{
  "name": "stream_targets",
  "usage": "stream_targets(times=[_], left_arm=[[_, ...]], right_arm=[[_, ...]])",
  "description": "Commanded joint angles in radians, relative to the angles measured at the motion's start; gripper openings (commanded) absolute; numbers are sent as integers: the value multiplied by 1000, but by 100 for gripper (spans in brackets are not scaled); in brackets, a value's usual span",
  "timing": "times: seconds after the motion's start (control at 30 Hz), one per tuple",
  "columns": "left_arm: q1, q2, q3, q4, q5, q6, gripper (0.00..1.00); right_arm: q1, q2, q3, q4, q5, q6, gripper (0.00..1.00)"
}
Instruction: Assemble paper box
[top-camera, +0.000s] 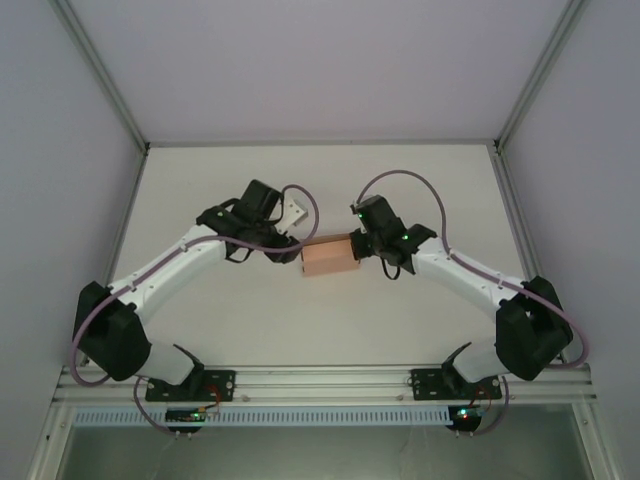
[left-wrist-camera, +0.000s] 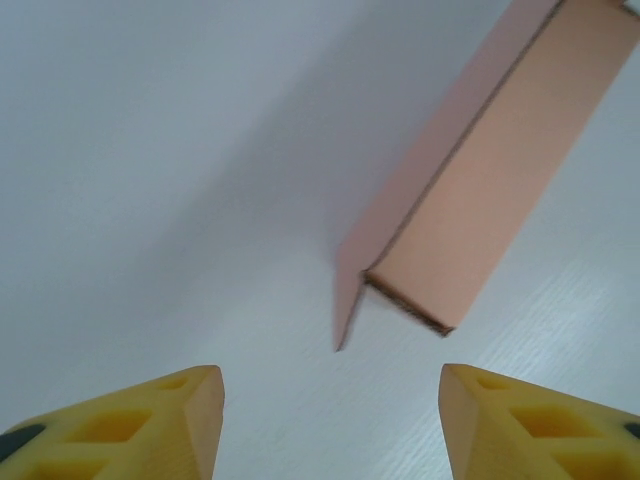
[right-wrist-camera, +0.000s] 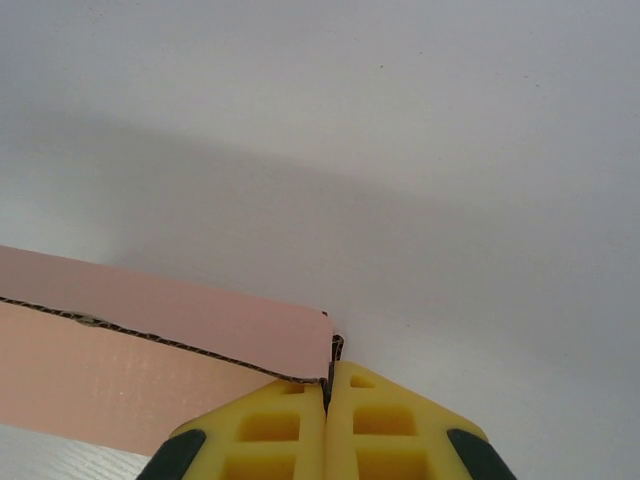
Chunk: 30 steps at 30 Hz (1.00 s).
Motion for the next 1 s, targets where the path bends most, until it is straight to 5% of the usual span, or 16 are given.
stream_targets(times=[0.0,0.27,0.97], left_arm=[[-4,-16,-24,44,87,-62,57],[-3,68,16,47,56,-60,50],[-2,128,67,17,45,-210,0]], right_arm=[[7,22,25,-74,32,32,0],[14,29,34,-90,8,27,0],[73,18,-57,13,133,-8,0]])
